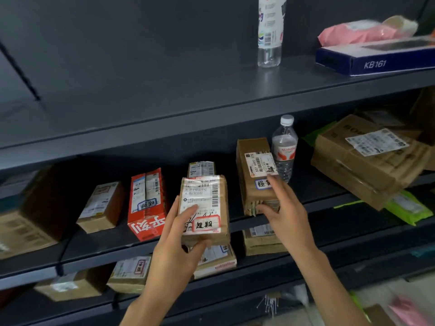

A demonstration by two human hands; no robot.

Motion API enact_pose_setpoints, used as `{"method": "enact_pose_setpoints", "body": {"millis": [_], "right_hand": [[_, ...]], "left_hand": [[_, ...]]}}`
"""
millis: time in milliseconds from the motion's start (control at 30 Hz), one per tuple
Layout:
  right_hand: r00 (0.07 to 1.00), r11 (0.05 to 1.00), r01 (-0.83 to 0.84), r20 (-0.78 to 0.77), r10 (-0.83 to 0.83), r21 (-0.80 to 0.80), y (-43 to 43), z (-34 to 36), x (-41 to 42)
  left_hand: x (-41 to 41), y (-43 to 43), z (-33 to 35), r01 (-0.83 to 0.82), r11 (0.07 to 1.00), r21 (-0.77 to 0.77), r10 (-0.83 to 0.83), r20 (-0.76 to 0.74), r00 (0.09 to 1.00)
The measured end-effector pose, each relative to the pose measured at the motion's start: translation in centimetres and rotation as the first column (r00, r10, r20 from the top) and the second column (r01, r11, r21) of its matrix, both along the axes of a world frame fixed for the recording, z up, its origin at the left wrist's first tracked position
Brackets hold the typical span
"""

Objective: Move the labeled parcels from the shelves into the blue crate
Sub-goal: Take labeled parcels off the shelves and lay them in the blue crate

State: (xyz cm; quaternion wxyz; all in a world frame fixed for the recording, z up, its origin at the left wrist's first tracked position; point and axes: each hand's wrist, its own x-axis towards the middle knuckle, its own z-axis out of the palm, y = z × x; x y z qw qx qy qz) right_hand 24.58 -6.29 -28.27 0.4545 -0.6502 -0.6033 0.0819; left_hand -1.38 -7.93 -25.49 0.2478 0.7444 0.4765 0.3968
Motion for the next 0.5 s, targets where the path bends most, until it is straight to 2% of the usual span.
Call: {"method": "enact_pose_setpoints", "body": {"millis": [100,233,367,500], "right_hand": [[0.999,0.999,-0.031,0.026,0.03,0.035,-2.5,2.7,-1.7],[0.99,0.992,-0.121,0.081,0.118,0.026,-4.2,5.5,-6.0],[0.953,0.96,-0.28,0.123,0.275,0.019,-5.1,6.4,-13.7],[0.861,0.867,-0.498,0.125,0.494,-0.002,-6.8,5.0,-24.7]], "left_hand": [[-1.2,-0.1,1.6,-0.032,0.999,0.021,0.031,0.051,0.998],[-5.8,-1.1,2.7,-0.108,0.992,0.057,0.108,0.013,0.994],[-14.3,-4.6,2.0,-0.238,0.969,0.067,0.237,0.019,0.971],[-23.7,-10.2,1.3,-0.432,0.898,0.088,0.429,0.047,0.902]]}}
